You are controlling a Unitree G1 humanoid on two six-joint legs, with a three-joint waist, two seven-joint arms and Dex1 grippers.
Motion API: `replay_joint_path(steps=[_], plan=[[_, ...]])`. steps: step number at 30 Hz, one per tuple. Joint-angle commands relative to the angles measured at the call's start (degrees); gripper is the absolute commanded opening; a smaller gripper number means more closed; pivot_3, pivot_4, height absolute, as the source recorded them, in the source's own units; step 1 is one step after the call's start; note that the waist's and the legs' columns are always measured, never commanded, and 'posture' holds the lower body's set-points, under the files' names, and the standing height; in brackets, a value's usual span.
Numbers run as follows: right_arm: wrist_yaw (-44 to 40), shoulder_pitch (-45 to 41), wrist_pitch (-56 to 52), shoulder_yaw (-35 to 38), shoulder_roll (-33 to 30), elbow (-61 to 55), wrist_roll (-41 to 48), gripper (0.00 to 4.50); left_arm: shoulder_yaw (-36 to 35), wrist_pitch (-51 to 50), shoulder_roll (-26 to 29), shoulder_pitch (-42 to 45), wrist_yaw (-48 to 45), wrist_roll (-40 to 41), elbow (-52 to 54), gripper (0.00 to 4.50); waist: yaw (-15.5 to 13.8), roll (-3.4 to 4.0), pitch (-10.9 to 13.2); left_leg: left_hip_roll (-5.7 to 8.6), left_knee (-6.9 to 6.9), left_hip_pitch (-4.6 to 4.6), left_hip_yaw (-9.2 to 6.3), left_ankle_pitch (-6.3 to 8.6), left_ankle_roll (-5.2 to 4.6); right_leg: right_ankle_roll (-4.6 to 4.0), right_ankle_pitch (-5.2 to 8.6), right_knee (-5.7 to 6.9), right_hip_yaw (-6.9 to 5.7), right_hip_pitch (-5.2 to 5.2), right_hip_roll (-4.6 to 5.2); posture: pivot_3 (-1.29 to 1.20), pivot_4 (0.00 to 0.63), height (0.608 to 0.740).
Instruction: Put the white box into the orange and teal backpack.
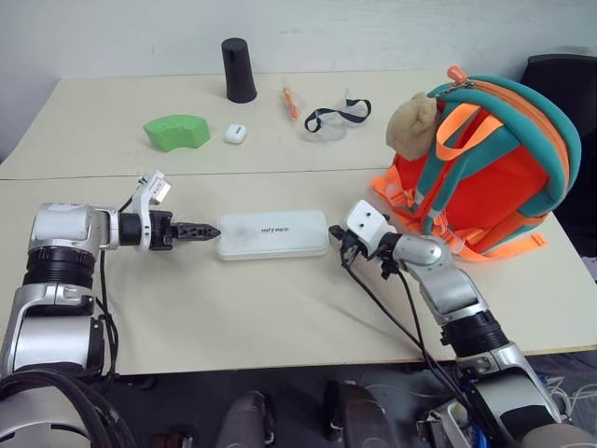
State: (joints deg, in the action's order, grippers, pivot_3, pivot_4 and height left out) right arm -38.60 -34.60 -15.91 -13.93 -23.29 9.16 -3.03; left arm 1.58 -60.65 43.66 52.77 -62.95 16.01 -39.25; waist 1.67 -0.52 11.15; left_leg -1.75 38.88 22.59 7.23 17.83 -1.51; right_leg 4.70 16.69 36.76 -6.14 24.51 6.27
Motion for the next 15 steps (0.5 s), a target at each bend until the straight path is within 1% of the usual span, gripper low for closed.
replay_joint_path(steps=[1, 4, 10, 15], plan=[[0.43, -1.55, 2.36, -0.27, 0.56, 0.22, -0.97, 0.00, 1.12, -2.94, -0.72, 2.28, -0.23, -0.10, -2.72, 4.10, 0.00, -0.01, 0.01, -0.01, 0.02, 0.01, -0.01, 0.00, 0.00, 0.00, 0.00, 0.01, -0.01, 0.00, 0.00, 0.00, 0.150, 0.740], [0.55, -1.96, 3.22, -0.47, 0.88, 1.42, -1.50, 0.00, 1.34, -5.65, -2.37, 3.69, -0.31, 0.49, -4.33, 4.10, -0.09, -0.02, 0.00, 0.00, 0.05, 0.00, 0.00, 0.00, 0.00, 0.00, 0.00, 0.06, 0.01, 0.00, 0.01, 0.00, 0.150, 0.740], [0.67, -2.46, 4.48, -0.56, 1.43, 3.34, -2.47, 0.00, 0.47, -7.63, -6.95, 6.49, 0.92, 0.89, -8.20, 4.10, -0.18, -0.04, -0.01, 0.05, 0.14, -0.01, -0.02, 0.00, 0.00, 0.00, 0.00, 0.14, 0.02, -0.03, 0.07, 0.00, 0.150, 0.740], [0.62, -2.22, 4.83, -0.53, 1.58, 3.56, -3.16, 0.00, 0.50, -8.69, -9.93, 7.91, 0.06, 1.27, -9.07, 4.10, -0.18, -0.04, -0.02, 0.06, 0.15, -0.01, -0.02, 0.00, 0.00, 0.01, 0.00, 0.16, 0.02, -0.03, 0.07, 0.00, 0.150, 0.740]])
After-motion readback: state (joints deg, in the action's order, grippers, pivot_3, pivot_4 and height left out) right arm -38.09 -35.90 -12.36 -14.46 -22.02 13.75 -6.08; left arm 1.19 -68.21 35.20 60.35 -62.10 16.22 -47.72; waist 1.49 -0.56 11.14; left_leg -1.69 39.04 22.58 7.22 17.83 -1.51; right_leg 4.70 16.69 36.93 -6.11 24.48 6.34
